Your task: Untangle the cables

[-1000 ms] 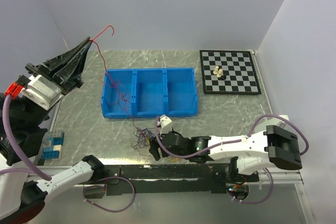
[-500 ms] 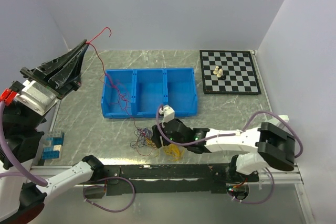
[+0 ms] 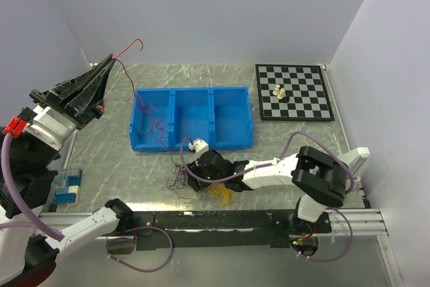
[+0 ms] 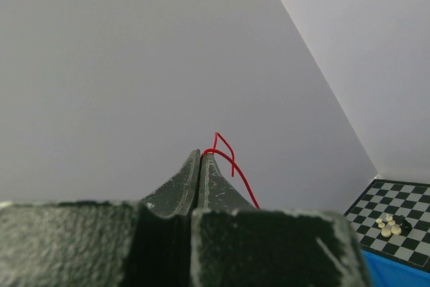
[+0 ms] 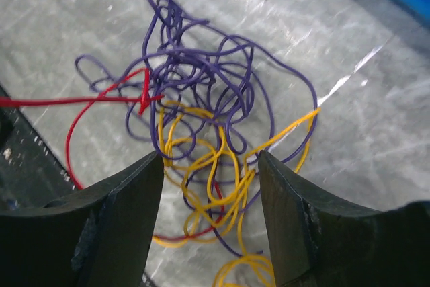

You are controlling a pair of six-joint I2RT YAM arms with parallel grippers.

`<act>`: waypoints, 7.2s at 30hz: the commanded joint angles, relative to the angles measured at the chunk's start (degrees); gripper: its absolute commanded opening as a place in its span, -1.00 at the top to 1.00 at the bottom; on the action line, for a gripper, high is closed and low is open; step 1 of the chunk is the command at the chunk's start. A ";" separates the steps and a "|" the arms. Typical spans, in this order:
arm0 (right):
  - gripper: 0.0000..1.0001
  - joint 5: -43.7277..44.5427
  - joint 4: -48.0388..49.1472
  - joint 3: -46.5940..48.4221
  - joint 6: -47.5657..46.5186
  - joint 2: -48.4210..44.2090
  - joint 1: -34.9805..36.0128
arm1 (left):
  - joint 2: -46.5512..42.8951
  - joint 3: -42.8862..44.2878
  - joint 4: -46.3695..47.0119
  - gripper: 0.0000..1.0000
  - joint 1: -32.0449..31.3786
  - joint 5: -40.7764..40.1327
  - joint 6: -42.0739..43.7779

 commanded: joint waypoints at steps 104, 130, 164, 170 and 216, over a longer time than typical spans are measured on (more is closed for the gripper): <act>1.00 12.23 -14.58 -18.24 28.69 -22.15 9.88 | 45.01 47.16 45.42 0.97 25.54 -15.12 23.37; 1.00 11.96 -13.26 -18.50 29.48 -21.01 10.32 | 47.47 42.25 52.80 0.97 29.59 -10.71 19.33; 1.00 10.03 -13.00 -18.77 30.44 -20.48 10.23 | 29.11 -3.81 29.36 0.97 29.67 -22.30 2.02; 1.00 10.47 -13.17 -18.59 30.88 -20.57 10.32 | 27.88 -5.92 25.30 0.98 30.29 -23.02 2.45; 1.00 10.38 -16.33 -16.75 31.59 -20.92 10.32 | 33.94 -28.15 -11.19 0.98 23.17 -17.83 -20.92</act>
